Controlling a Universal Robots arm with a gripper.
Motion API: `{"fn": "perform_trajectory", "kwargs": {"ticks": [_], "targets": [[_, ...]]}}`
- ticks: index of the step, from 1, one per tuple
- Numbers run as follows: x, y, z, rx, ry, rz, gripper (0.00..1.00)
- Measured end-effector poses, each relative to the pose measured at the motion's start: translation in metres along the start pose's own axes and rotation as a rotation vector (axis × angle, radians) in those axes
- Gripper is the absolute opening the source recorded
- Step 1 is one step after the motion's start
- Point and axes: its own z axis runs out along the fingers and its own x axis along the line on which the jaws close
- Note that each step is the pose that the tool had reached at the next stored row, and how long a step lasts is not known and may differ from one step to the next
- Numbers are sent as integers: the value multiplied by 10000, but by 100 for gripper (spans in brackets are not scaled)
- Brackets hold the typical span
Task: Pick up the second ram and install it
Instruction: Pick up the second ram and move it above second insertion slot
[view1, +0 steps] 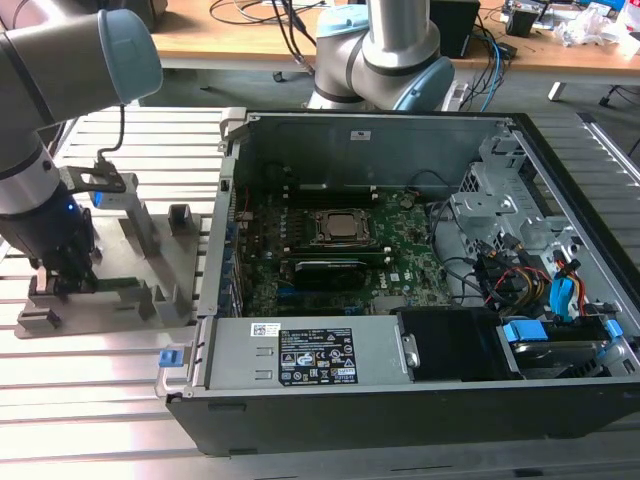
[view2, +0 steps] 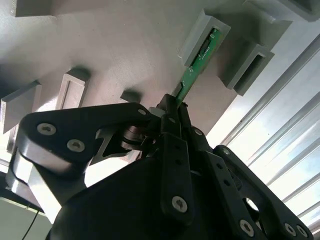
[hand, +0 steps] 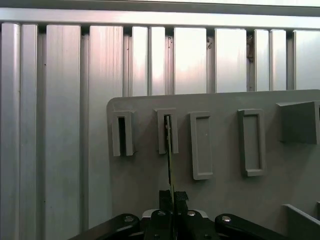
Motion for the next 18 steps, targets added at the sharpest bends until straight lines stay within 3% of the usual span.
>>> {"fn": "perform_trajectory", "kwargs": {"ticks": [13, 18], "targets": [[-16, 3, -170, 0, 4, 1, 14], [-25, 5, -277, 0, 7, 0, 14]]}}
